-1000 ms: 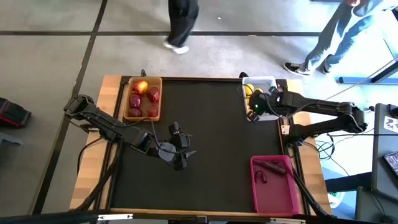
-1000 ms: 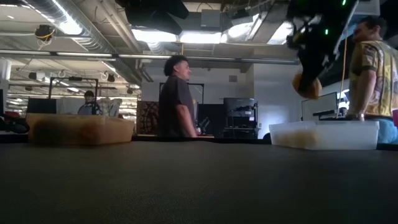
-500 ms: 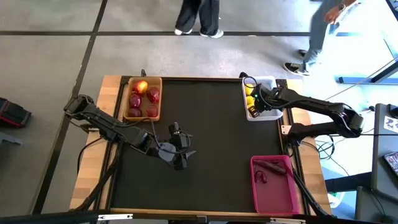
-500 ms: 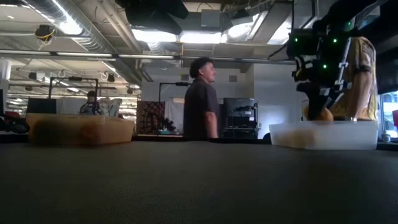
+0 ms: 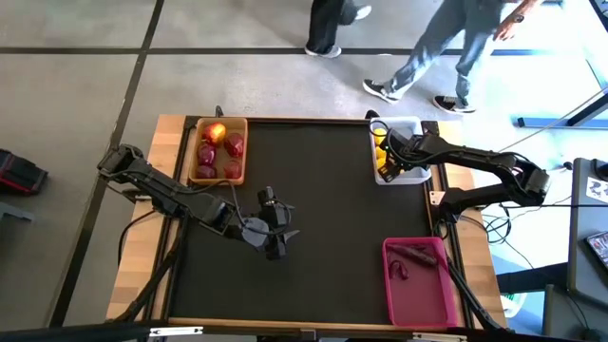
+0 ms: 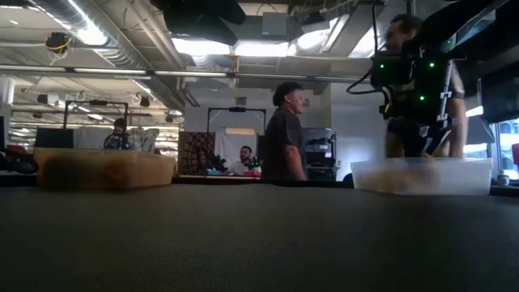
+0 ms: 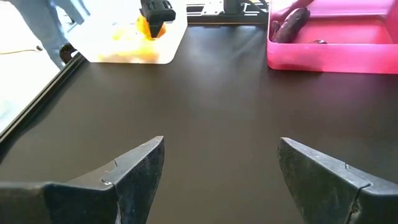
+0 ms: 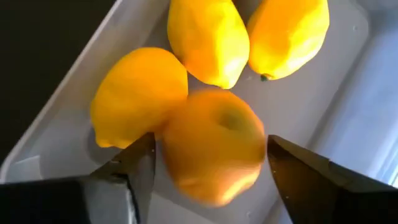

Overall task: Sort produce into baskets
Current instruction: Put the lemon into the white bin, then return to Home Position

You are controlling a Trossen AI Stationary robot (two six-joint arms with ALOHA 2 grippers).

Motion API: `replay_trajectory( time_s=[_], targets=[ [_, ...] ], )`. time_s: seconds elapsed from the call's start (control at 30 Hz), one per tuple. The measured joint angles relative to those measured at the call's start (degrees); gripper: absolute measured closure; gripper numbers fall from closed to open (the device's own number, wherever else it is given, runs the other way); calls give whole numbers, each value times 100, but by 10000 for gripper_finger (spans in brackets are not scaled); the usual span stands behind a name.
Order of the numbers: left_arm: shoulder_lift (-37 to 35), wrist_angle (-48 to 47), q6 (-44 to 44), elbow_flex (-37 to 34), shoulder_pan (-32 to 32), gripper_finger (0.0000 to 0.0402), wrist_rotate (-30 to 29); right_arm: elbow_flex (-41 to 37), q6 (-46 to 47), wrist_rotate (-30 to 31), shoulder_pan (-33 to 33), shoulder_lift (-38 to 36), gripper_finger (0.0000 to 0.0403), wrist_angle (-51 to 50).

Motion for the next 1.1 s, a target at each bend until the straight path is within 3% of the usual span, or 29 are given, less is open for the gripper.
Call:
replay_trajectory(
  time_s=[0.17, 0.4, 0.5, 0.6, 0.83, 0.93, 1.03, 1.1],
  targets=[
    [0, 46, 1, 0, 0, 94, 0, 16, -144, 45, 0, 0, 121, -27],
    [0, 46, 155, 0, 96, 97, 2, 411, -304, -66, 102, -196, 127, -304],
    [0, 48, 254, 0, 187, 121, 3, 573, -411, -113, 363, -443, 143, -271],
    [0, 48, 495, 0, 282, 170, 185, 675, -593, -231, 759, -696, 163, 16],
    [0, 90, 1314, 0, 263, 324, 288, 673, -855, -457, 1630, -1077, 234, 482],
    [0, 105, 1619, 0, 287, 382, 727, 673, -939, -839, 1995, -1177, 285, 804],
    [-3, 263, 1742, 0, 352, 393, 1167, 673, -1178, -1302, 2315, -1282, 363, 1112],
    [-27, 354, 1791, 0, 386, 390, 1268, 671, -1204, -1292, 2523, -1359, 390, 1340]
  ],
)
